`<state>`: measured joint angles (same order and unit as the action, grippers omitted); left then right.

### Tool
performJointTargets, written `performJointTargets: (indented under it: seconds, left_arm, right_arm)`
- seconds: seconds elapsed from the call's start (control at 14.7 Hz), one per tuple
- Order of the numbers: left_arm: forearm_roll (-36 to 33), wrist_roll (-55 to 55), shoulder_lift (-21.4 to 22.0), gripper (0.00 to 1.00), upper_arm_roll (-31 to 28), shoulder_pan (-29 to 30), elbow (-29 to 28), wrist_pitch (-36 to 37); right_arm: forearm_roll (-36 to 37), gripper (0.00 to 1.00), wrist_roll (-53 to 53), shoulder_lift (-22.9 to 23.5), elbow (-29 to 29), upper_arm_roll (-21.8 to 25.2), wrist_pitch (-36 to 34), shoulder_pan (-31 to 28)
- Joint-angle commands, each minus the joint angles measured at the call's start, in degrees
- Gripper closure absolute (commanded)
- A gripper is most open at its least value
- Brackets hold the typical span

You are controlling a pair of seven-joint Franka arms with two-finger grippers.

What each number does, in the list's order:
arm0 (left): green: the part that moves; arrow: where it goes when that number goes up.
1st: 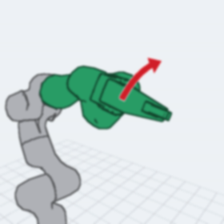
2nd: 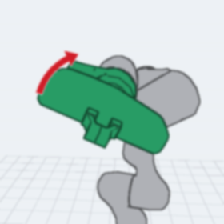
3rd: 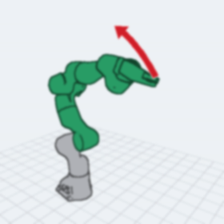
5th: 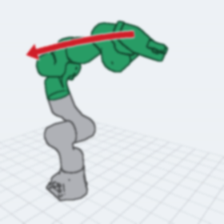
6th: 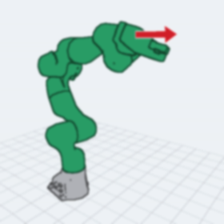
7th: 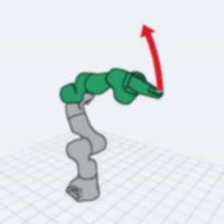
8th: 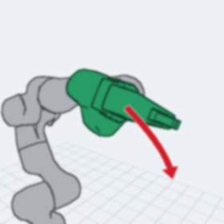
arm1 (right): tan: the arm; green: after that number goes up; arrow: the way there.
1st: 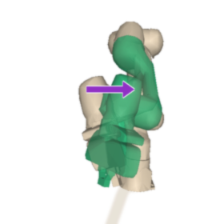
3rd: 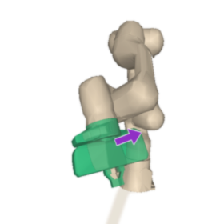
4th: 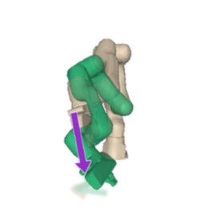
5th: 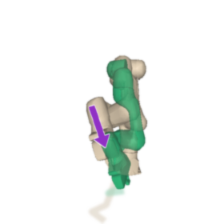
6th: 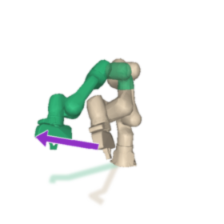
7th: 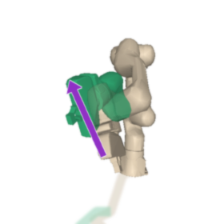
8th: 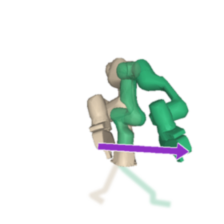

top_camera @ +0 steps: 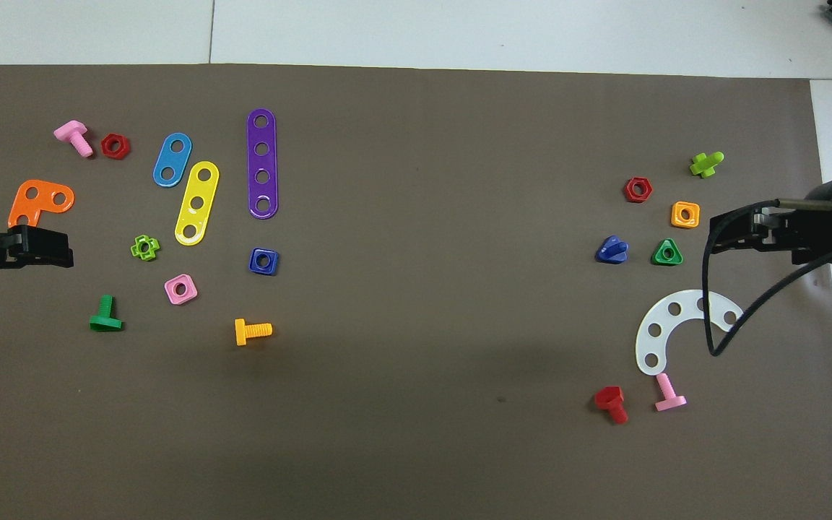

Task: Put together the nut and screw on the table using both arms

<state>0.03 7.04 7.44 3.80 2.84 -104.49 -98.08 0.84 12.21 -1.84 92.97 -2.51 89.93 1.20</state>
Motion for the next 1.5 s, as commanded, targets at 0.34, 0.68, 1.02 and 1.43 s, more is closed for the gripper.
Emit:
performJointTargets:
  seconds: [0.34,0.68,1.02,1.43]
  left_arm:
    - [0.9,0.3,1.4,0.0,0.2,0.5,-1.1,0.6]
    - [0.9,0.3,1.4,0.0,0.2,0.5,-1.1,0.6]
    - [0.9,0.3,1.4,0.0,0.2,0.5,-1.1,0.6]
    - [0.9,0.3,1.4,0.0,0.2,0.5,-1.1,0.6]
  right_arm:
    - [-1.0,0.0,0.6,-1.5,1.7,-0.3,0.8,-0.5]
    - [-2.1,0.0,0.2,-1.4,1.9,-0.3,1.5,-0.9]
    - [-2.1,0.01,-1.2,-1.9,7.7,-0.2,8.4,-1.4]
    - [-2.1,0.02,-2.6,0.6,16.9,-0.1,22.9,-1.4]
